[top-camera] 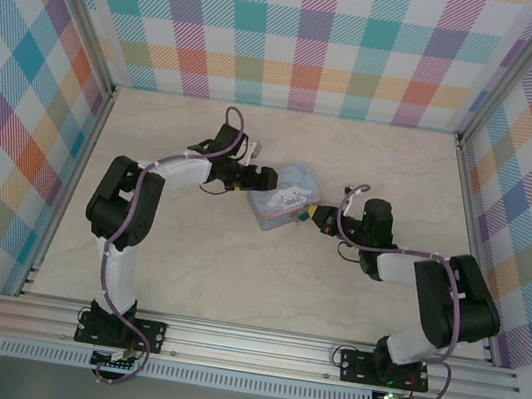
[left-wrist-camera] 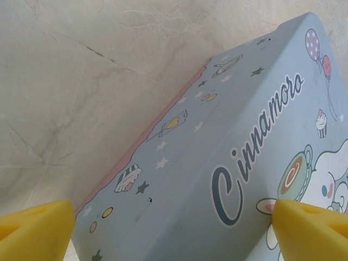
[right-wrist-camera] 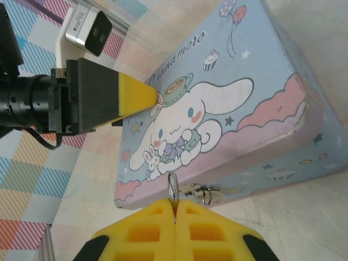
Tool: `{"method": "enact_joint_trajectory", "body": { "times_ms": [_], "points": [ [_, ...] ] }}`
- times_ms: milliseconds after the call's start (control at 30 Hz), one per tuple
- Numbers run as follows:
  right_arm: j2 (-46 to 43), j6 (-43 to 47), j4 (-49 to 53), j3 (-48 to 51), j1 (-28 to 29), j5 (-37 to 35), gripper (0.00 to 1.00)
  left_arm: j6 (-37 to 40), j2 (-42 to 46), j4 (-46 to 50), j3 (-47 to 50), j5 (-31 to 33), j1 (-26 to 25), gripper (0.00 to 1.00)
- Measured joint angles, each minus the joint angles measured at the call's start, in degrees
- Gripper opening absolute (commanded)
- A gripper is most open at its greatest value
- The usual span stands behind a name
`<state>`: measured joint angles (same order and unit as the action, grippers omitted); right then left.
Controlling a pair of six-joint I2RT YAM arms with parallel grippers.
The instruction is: Unlock a padlock with a key
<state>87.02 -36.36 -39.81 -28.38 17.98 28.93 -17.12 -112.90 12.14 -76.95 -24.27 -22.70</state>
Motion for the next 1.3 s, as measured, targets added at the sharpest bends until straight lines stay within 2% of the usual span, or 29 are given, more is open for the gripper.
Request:
{"method": "enact_joint_trajectory", "body": {
  "times_ms": [133,333,433,600,933,1200,1300],
  "points": [
    [-8.2,4.9,14.7,-0.4,0.0,-0.9,0.02,0.0,4.7,1.4,1.7,1.8,0.6,0.98],
    [-17.4,10.8,39.5,-5.7,0.2,-1.3,0.02,0.2,19.2,2.2,4.3,7.2,1.9,1.0],
    [-18.7,11.8,49.0,-7.7,1.1,-0.9,0.02,0.2,27.3,2.1,7.3,9.8,2.0,1.0],
    [-17.1,11.8,59.5,-7.8,4.0,-0.2,0.03,0.2,36.7,3.3,12.9,12.4,2.0,1.0],
    [-2.2,10.7,59.6,-8.6,7.6,0.6,0.05,0.6,44.7,9.6,16.1,16.9,2.0,1.0],
    [2.4,11.0,56.1,-11.9,7.6,0.7,0.35,2.0,50.8,11.7,16.9,21.4,2.0,1.0],
    [0.5,11.5,57.1,-12.2,7.6,-1.2,0.39,2.2,52.5,11.9,17.4,23.2,2.0,1.0]
  ]
}}
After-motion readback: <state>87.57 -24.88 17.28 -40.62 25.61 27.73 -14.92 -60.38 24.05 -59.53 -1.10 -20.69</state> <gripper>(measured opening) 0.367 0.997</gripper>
